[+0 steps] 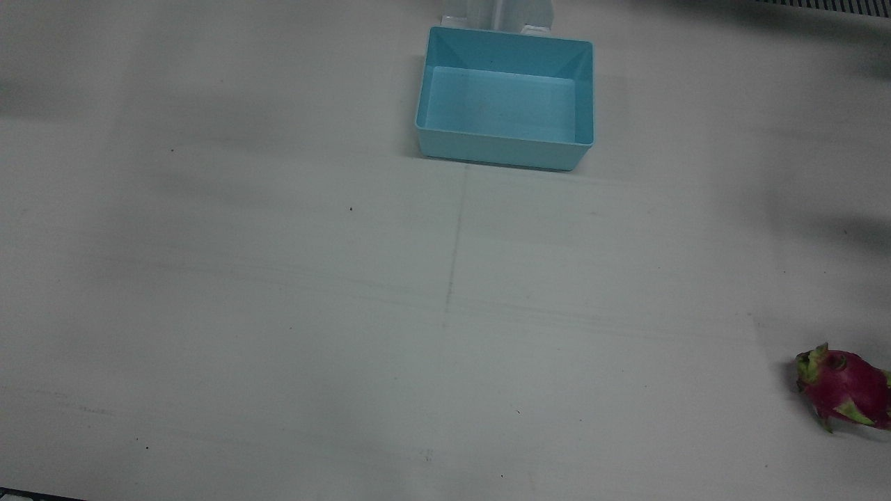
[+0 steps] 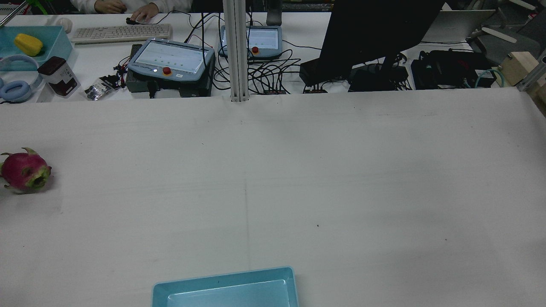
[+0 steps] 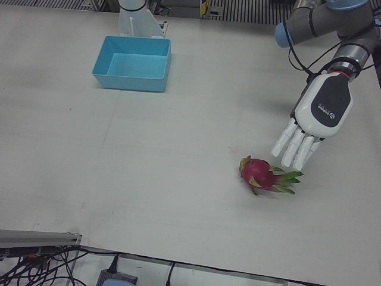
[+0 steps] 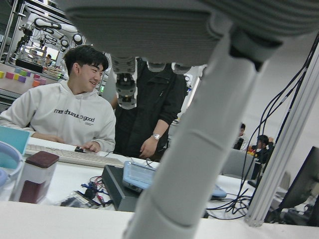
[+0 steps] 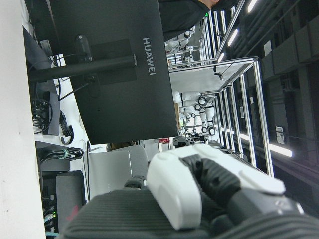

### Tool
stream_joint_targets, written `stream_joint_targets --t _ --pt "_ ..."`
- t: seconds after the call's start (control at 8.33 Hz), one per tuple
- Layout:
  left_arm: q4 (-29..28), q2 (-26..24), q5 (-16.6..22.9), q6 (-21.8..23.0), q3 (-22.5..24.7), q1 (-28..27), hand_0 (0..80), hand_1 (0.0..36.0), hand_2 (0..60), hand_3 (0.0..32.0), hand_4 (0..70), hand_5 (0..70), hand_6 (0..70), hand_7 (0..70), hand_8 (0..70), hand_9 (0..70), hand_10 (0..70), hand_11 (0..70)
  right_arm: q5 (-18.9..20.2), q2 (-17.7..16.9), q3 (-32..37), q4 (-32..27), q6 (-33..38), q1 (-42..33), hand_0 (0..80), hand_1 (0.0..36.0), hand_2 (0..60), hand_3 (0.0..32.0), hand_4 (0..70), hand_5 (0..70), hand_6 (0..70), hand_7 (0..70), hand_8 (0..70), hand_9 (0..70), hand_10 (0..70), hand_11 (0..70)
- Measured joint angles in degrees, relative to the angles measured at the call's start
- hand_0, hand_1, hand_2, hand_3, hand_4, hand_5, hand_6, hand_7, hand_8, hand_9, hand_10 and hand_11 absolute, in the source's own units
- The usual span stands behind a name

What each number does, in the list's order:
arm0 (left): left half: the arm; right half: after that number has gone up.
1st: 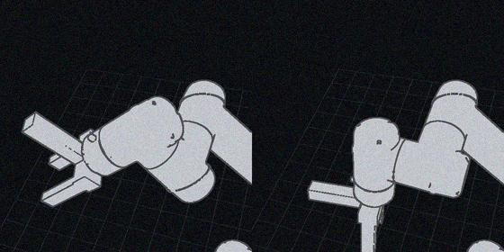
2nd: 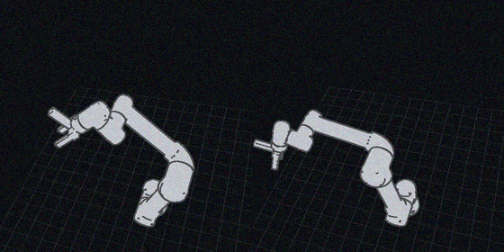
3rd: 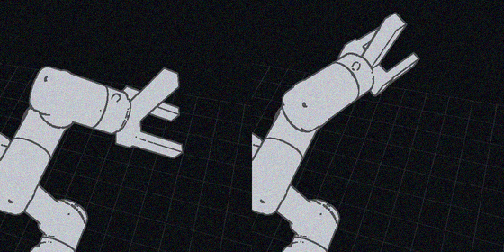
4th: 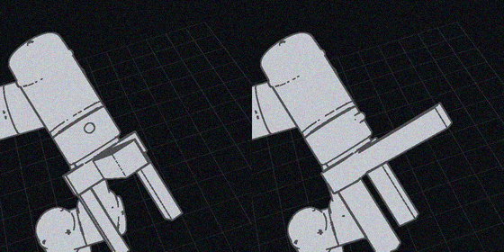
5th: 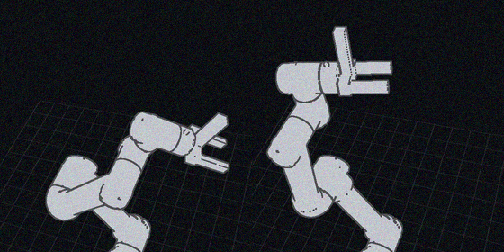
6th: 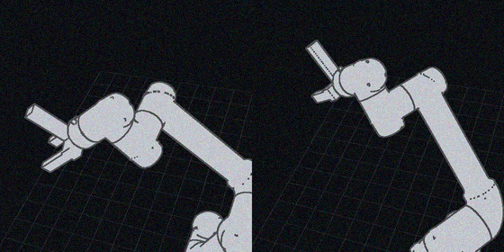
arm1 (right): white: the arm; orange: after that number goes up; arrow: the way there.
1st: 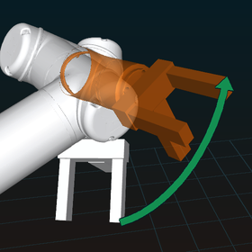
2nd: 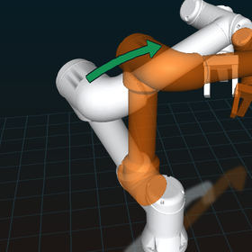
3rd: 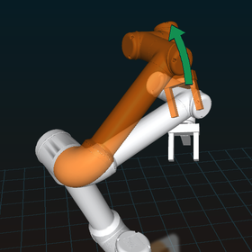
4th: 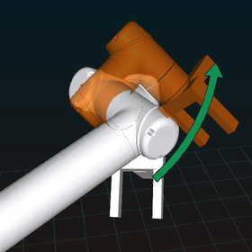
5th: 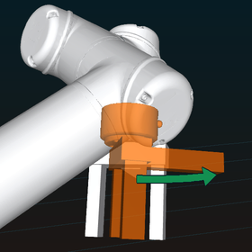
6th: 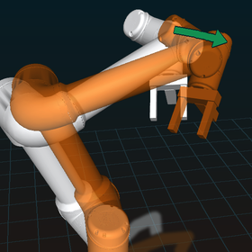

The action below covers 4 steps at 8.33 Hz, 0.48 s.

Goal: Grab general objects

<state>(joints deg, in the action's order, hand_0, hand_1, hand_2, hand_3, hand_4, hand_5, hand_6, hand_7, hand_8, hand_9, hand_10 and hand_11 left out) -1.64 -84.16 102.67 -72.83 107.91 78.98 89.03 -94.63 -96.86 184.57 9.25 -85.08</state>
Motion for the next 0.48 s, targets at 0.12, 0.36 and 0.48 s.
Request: stream_joint_targets --t 0.12,0.36,0.48 --pt "-6.25 2.53 -0.08 4.74 -0.18 0.07 68.5 21.9 0.0 0.0 0.0 0.0 0.0 0.0 0.0 0.0 0.0 0.0 0.0 0.03 0.0 0.0 -0.01 0.0 0.0 0.0 0.0 0.0 0.0 0.0 0.0 0.0 0.0 0.0 0.0 0.0" --pt "-12.93 5.02 0.2 11.27 -0.06 0.73 73.8 23.2 0.0 0.0 0.0 0.0 0.0 0.0 0.0 0.0 0.0 0.0 0.0 0.03 0.0 0.0 -0.02 0.0 0.0 0.0 0.0 0.0 0.0 0.0 0.0 0.0 0.0 0.0 0.0 0.0" --pt "-14.67 5.44 0.28 13.57 0.11 0.96 74.2 23.3 0.0 0.0 0.0 0.0 0.0 0.0 0.0 0.0 0.0 0.0 0.0 0.04 0.0 0.0 0.01 0.0 0.0 0.0 0.0 0.0 0.0 0.0 0.0 0.0 0.0 0.0 0.0 0.0"
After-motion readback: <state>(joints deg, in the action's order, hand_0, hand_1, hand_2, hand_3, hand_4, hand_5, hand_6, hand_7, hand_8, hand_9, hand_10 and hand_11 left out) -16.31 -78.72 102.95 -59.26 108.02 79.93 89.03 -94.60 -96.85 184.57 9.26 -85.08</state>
